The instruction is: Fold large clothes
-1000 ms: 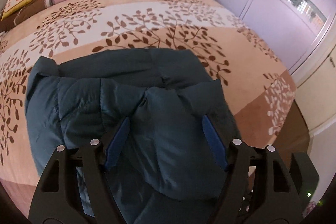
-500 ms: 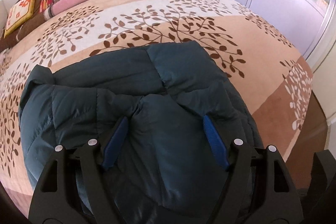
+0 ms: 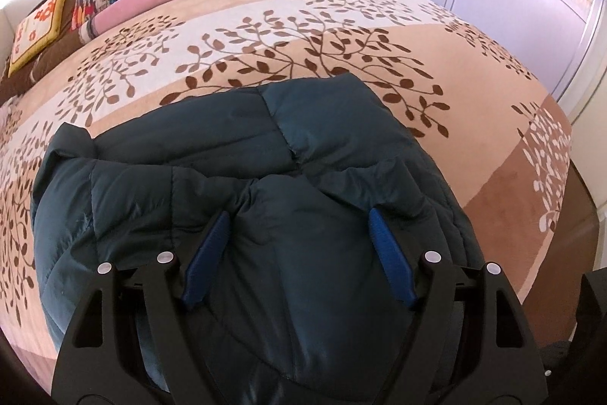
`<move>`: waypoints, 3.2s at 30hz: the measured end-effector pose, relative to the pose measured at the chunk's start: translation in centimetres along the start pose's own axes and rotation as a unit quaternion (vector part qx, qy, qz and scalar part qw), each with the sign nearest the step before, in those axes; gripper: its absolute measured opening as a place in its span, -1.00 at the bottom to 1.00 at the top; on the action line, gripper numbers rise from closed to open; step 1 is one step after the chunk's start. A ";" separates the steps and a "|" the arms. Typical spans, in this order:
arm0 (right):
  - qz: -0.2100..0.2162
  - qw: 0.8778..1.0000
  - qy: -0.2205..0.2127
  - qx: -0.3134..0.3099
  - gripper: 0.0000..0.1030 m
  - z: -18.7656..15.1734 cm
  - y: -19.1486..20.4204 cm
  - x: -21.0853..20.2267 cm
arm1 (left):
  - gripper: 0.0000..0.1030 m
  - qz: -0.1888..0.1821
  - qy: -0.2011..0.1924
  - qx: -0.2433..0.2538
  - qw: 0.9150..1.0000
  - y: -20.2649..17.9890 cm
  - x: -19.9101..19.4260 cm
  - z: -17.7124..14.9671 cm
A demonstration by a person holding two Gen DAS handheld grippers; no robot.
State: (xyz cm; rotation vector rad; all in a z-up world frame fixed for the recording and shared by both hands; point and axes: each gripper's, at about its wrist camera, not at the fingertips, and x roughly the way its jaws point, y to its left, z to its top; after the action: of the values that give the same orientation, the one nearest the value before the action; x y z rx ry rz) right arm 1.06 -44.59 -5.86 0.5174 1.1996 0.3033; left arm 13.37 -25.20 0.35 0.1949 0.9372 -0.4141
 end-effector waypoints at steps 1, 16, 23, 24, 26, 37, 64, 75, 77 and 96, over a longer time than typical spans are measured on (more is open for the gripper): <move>0.000 1.000 0.000 0.000 -1.00 0.0 0.0 0.1 | 0.44 0.000 0.000 0.000 1.000 0.0 0.0 0.0; -0.023 1.000 -0.006 -0.013 -1.00 -0.4 0.9 0.3 | 0.45 -0.006 -0.017 -0.007 1.000 0.2 -1.6 -0.2; -0.043 0.999 -0.012 -0.020 -1.00 -0.8 1.9 0.4 | 0.45 -0.029 -0.047 -0.034 0.998 0.8 -6.1 -1.3; -0.046 0.999 -0.013 -0.021 -1.00 -0.9 2.0 0.4 | 0.45 -0.030 -0.052 -0.038 0.997 1.0 -6.9 -1.5; -0.050 0.998 -0.014 -0.022 -1.00 -1.0 2.4 0.4 | 0.45 -0.037 -0.065 -0.050 0.996 1.8 -9.0 -2.3; -0.097 0.994 -0.026 -0.032 -1.00 -2.1 5.6 1.7 | 0.46 -0.062 -0.075 -0.097 0.991 6.3 -16.0 -9.9; -0.162 0.982 -0.082 -0.058 -1.00 -5.2 9.1 3.3 | 0.63 -0.079 0.047 -0.199 0.976 10.5 -10.3 -21.7; -0.173 0.979 -0.087 -0.066 -1.00 -5.5 9.3 3.3 | 0.85 -0.109 0.054 -0.218 0.968 12.1 -8.2 -22.2; -0.166 0.981 -0.086 -0.062 -1.00 -5.5 9.2 3.3 | 0.84 -0.117 0.053 -0.217 0.968 12.3 -8.2 -22.3; -0.056 0.995 -0.082 -0.027 -0.92 -3.1 6.8 -3.0 | 0.83 -0.202 0.005 -0.292 0.935 16.4 -8.0 -17.0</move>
State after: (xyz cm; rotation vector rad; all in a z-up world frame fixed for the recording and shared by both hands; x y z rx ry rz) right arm -2.55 -39.62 -0.65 0.4174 1.0533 0.1925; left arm 3.59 -2.48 -3.29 -0.5480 1.0721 -0.4914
